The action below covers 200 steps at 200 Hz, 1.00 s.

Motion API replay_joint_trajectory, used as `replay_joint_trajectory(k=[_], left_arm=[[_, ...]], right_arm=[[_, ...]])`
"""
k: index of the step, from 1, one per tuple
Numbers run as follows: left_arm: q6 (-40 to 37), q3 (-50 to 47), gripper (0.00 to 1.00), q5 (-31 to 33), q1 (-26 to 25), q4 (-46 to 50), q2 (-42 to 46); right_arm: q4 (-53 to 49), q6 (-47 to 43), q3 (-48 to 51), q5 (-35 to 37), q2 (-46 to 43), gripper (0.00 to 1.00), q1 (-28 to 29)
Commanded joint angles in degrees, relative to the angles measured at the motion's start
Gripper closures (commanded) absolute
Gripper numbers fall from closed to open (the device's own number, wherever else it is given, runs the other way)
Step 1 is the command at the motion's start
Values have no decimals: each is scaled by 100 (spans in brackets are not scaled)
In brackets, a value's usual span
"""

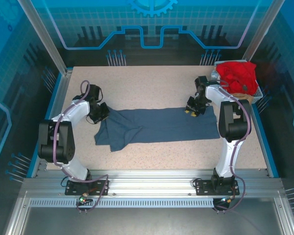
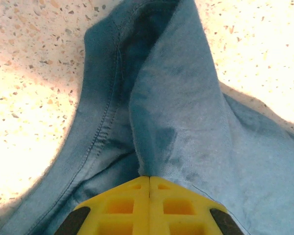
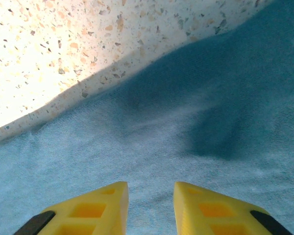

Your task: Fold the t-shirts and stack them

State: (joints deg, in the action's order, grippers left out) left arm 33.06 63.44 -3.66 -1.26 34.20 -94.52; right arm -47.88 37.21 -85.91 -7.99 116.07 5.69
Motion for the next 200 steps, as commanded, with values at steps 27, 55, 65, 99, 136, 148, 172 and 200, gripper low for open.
replay_joint_trajectory(k=[27,55,65,99,136,148,172,200], left_arm=[[304,-310,100,31,-100,476,365],[439,-578,100,102,-139,542,582],[475,-662,100,71,-147,511,624],[536,-744,100,78,-172,515,625],[505,-758,100,177,-190,645,457],[434,-762,100,318,-200,686,371],[250,-750,100,457,-230,677,281],[209,-557,65,933,-576,943,599]], right_arm=[[-11,-94,7,-50,-110,69,79],[-20,-100,6,-36,-100,69,88],[-20,-96,5,-36,-97,69,82],[-20,-100,6,-46,-93,70,99],[-54,-96,10,-23,-109,70,122],[-55,-108,9,-11,-136,69,135],[-114,-208,-42,94,-215,68,207],[-28,-348,16,183,-593,62,339]])
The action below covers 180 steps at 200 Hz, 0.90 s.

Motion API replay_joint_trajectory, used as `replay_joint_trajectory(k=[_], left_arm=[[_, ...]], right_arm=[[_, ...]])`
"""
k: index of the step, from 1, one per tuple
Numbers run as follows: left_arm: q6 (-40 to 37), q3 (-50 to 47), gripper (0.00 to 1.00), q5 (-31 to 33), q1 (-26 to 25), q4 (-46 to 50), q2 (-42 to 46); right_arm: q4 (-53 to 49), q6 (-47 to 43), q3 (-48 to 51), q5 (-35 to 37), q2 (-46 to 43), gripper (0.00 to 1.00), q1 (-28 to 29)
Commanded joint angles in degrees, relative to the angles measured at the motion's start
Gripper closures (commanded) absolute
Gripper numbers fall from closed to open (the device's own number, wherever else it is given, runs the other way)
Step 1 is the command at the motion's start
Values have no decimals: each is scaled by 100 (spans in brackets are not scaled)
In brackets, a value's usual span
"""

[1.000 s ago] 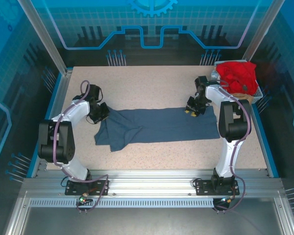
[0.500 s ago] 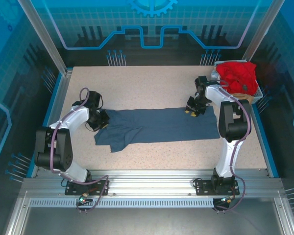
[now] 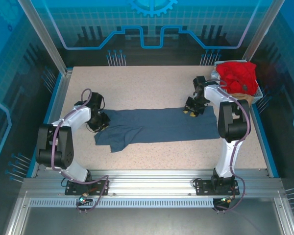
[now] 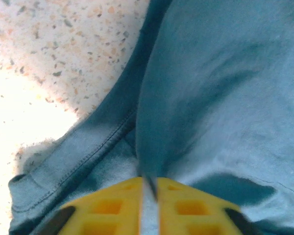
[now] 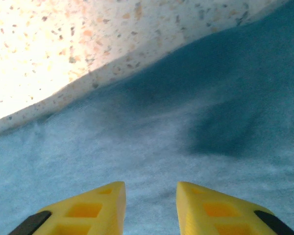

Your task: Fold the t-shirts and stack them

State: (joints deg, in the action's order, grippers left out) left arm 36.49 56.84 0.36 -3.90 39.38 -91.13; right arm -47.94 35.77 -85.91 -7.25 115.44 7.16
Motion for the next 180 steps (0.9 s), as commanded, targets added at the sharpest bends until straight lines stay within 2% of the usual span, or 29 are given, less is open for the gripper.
replay_joint_trajectory(k=[1,24,47,51,72,123,158,180], left_arm=[[-134,110,64,555,-330,441,275],[-59,198,57,737,-848,462,699],[35,-43,53,96,-1298,-238,802],[27,-129,51,-171,-1328,-455,786],[167,-418,47,-747,-1522,-1182,484],[81,-679,45,-1154,-1692,-1939,-98],[119,-726,53,-1263,-1827,-2037,-118],[139,-723,69,-1298,-1975,-1951,-15]], right_arm=[[-13,-212,23,109,-553,62,204],[312,-390,281,40,-1090,57,452],[807,-530,700,-320,-1638,52,759],[880,-533,777,-373,-1722,51,791],[1112,-495,1036,-674,-2047,48,981],[1253,-349,1256,-1064,-2450,45,1045],[1165,-360,1296,-1034,-2554,45,1018],[1154,-334,1357,-1018,-2561,45,964]])
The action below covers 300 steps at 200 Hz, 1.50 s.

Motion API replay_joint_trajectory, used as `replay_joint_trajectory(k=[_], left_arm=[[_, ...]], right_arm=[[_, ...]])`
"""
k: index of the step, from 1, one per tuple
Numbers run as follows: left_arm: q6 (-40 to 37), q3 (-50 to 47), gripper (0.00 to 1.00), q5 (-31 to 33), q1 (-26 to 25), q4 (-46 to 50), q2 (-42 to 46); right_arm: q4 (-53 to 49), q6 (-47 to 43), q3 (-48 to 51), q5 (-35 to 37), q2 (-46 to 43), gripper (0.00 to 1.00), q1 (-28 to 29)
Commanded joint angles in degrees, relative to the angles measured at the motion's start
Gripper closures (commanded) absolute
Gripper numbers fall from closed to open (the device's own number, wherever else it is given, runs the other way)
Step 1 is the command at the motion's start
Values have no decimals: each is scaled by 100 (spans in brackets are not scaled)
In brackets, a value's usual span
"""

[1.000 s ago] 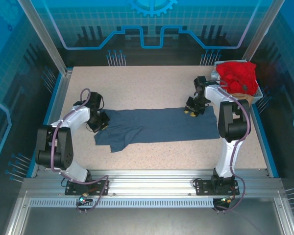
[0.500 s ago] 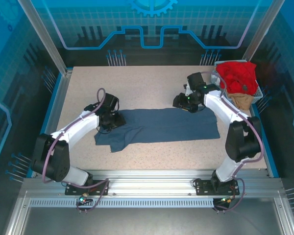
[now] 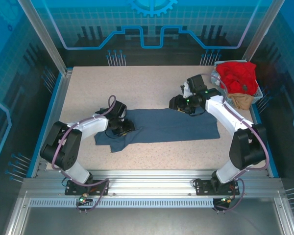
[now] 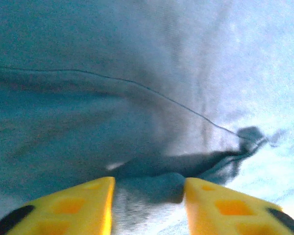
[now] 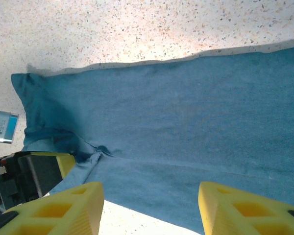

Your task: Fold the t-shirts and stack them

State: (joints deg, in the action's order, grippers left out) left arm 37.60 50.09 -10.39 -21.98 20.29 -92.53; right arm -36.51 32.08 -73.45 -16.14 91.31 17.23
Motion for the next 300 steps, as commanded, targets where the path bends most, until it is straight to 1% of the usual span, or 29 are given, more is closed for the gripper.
replay_joint_trajectory(k=[1,15,27,64,78,89,106,132,153,162,173,189,200,219,235,252,271,284,300], left_arm=[[28,-45,70,-225,-176,-39,128],[43,-38,77,-191,-249,84,209],[69,-35,80,-213,-300,175,263],[75,-12,95,-305,-519,374,307],[65,9,98,-358,-600,402,273],[46,61,99,-399,-670,414,233],[45,136,98,-525,-760,425,80],[40,225,96,-952,-916,268,-179],[-15,349,90,-1261,-1115,239,-341],[-25,380,85,-1371,-1163,249,-371],[-9,360,76,-1460,-1184,240,-327],[43,206,62,-1374,-1154,153,54],[63,81,57,-1240,-1030,179,408],[57,-199,57,-906,-580,443,997],[-16,-459,61,-511,23,810,1417],[-198,-584,64,-203,695,1240,1663],[-494,-605,64,144,1208,1525,1675],[-640,-618,62,375,1438,1631,1567],[-749,-683,59,476,1644,1553,1481]], right_arm=[[8,36,116,-127,-144,46,-49],[26,52,151,-161,-140,46,-84],[27,54,164,-163,-131,46,-93],[39,69,173,-155,-104,46,-139],[48,71,164,-160,-96,47,-152],[47,71,171,-149,-87,47,-163],[35,63,188,-157,-86,47,-185],[23,45,225,-146,-104,47,-220],[14,39,268,-147,-144,48,-270],[10,36,293,-149,-155,48,-290],[13,36,313,-161,-166,48,-313],[12,21,349,-161,-183,48,-328],[26,6,375,-169,-183,48,-327],[95,2,452,-229,-155,48,-321],[131,1,489,-245,-79,48,-279],[179,5,491,-278,20,48,-228],[206,1,431,-291,125,48,-172],[197,-23,364,-306,188,48,-152],[180,-63,291,-344,252,48,-137]])
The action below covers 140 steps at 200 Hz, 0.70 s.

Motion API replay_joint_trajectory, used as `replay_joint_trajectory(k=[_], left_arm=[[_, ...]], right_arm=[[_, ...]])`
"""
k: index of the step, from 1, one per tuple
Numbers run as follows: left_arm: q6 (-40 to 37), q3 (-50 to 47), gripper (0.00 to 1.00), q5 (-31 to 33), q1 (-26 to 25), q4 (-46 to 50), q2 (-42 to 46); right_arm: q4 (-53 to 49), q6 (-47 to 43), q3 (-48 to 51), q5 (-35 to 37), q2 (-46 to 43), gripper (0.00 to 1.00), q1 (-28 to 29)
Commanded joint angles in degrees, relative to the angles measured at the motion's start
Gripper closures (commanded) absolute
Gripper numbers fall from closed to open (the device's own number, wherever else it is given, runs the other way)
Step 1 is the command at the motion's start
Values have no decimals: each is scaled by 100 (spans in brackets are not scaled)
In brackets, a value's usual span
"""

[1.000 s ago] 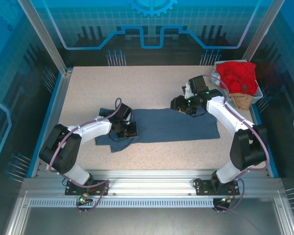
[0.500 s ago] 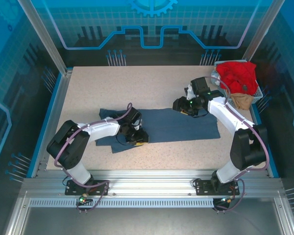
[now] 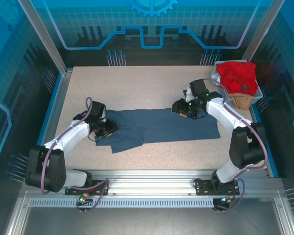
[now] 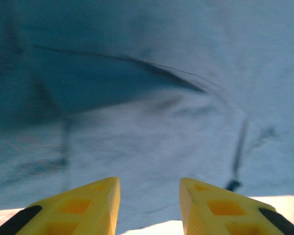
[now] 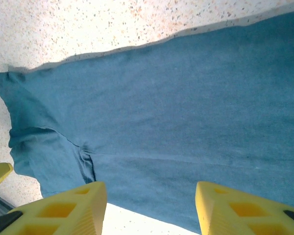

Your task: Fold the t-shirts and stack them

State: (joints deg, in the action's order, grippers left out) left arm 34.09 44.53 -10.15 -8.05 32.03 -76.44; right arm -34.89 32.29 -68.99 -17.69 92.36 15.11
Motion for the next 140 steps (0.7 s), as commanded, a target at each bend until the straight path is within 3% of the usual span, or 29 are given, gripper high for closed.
replay_joint_trajectory(k=[1,51,93,140], left_arm=[[-404,-133,59,461,256,372,-131],[-644,-271,54,250,304,-283,-603],[-648,-331,60,90,304,-569,-886],[-547,-295,67,6,269,-507,-640]], right_arm=[[18,-84,-157,-185,154,48,73],[-1,-110,-229,-328,455,48,72],[18,-56,-212,-353,598,48,78],[61,-4,-178,-339,634,48,85]])
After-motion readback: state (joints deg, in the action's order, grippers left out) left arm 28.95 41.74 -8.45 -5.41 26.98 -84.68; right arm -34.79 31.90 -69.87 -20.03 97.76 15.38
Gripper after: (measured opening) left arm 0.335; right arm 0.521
